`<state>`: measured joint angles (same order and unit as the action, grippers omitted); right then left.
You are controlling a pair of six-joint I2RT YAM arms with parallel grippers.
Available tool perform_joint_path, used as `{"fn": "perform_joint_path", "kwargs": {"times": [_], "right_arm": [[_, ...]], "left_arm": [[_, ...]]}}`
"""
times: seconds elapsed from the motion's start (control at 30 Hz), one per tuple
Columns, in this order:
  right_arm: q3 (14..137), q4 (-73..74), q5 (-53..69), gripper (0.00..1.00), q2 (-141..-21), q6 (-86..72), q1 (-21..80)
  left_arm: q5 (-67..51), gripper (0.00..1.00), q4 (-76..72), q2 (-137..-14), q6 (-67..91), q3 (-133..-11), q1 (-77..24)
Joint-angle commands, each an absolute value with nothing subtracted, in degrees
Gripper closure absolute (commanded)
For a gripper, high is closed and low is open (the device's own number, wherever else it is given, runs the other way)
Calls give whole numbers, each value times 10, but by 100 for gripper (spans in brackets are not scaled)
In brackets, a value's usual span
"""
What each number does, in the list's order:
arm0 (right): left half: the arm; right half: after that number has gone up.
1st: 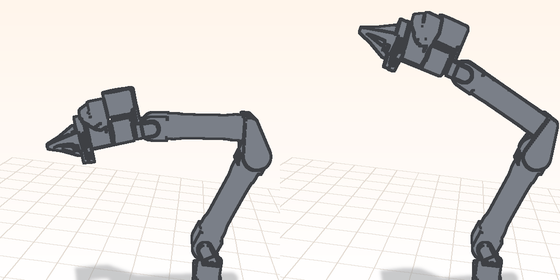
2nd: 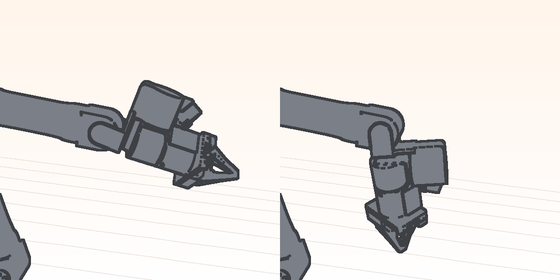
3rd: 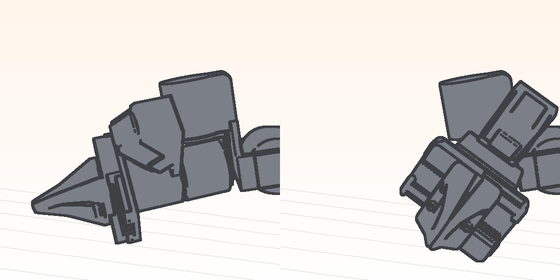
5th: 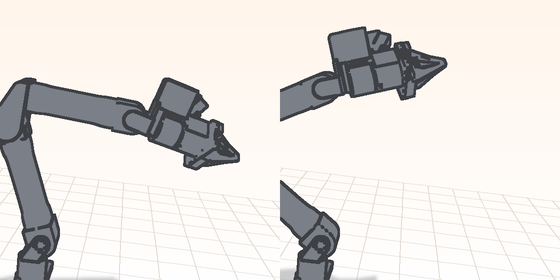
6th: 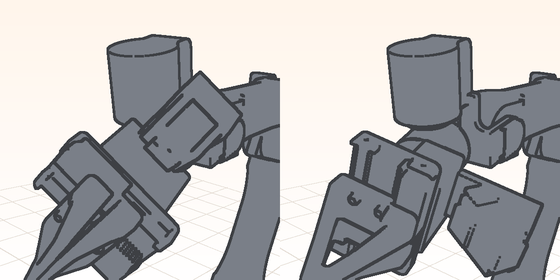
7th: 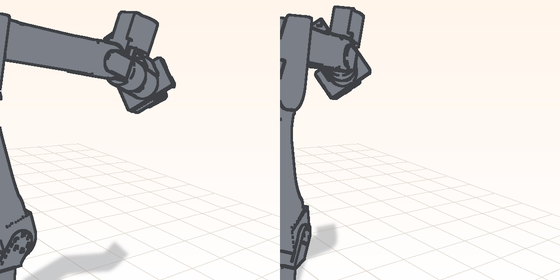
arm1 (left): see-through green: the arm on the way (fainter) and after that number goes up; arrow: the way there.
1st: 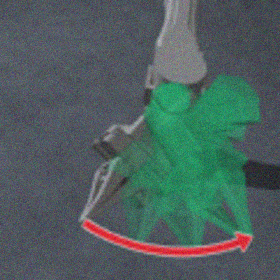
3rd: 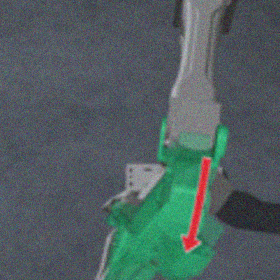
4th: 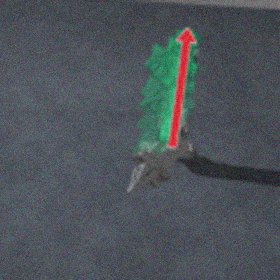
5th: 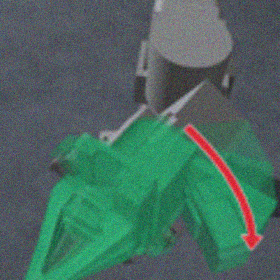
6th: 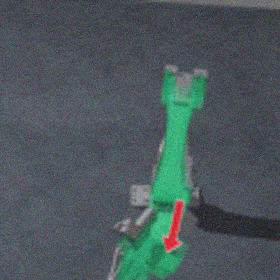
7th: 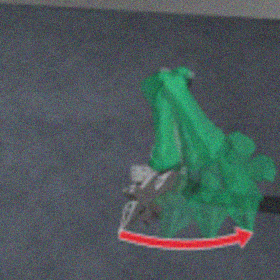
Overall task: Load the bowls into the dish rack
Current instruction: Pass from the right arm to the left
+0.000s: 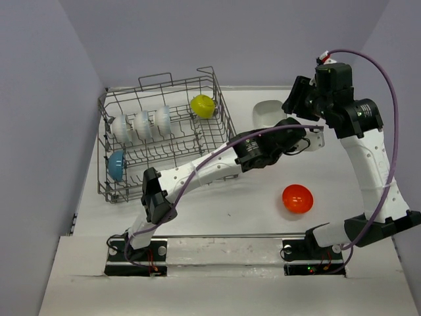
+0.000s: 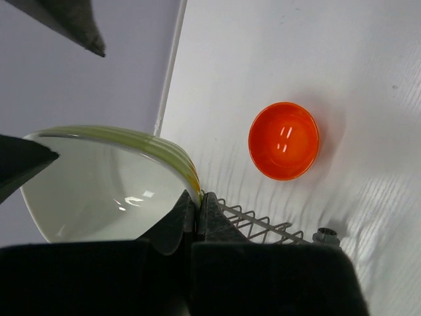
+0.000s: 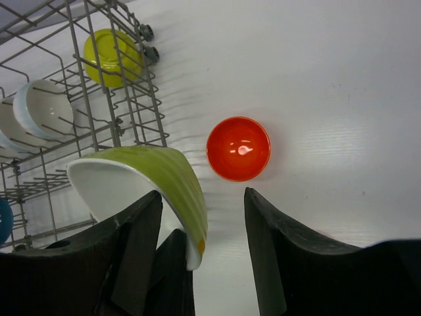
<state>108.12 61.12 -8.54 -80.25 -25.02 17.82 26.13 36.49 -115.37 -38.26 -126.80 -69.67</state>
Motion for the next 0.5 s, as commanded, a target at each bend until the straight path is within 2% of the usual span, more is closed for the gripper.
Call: {"fn": "perform_joint_path", "kwargs": {"times": [0.0, 0.47], "right_arm": [[1071, 563, -109, 41, -781, -249, 178], [1018, 518, -198, 33, -710, -278, 178]], "left_arm": [[284, 100, 369, -1161, -397, -1294, -698], [288, 100, 345, -1151, -400, -1299, -694]]}}
